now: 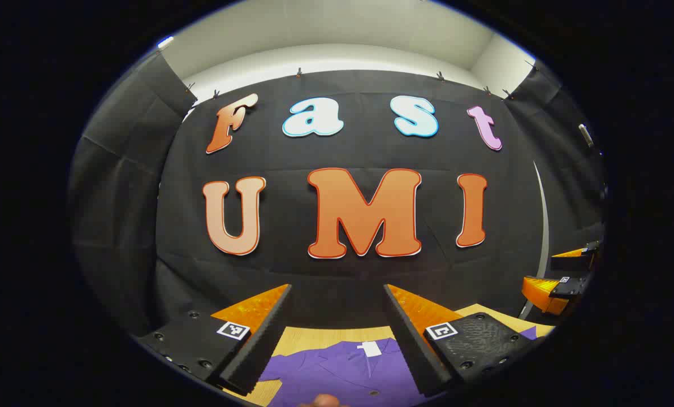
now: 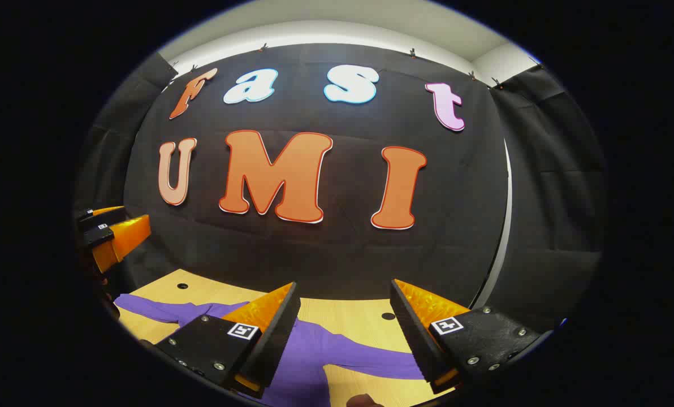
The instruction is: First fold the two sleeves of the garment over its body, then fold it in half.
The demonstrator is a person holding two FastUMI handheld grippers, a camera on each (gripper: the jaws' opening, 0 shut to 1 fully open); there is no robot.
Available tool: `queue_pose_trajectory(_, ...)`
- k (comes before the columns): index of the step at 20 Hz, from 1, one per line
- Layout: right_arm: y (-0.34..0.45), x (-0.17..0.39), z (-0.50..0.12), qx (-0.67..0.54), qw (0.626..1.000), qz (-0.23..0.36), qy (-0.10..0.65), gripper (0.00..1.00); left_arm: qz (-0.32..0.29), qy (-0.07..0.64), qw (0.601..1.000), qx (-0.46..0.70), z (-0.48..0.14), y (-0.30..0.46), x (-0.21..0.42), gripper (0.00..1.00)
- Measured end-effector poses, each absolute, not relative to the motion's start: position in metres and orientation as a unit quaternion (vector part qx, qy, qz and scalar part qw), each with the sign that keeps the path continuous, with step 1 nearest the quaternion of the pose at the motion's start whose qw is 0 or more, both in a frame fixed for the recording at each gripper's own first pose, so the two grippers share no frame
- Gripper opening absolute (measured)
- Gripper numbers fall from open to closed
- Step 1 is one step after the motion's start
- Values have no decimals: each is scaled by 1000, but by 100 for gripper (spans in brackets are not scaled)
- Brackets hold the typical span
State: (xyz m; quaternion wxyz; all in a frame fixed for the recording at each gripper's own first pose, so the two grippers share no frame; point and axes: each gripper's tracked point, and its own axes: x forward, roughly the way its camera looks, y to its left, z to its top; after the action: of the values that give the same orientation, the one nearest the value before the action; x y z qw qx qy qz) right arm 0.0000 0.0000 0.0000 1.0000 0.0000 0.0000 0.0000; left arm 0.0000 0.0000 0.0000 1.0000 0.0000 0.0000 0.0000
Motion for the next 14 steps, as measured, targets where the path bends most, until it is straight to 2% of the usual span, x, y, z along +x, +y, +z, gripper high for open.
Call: queue_pose_trajectory(14,-33,5,-13,7,1000,-14,4,95,15,3,1000,28,-1,-13,-4,97)
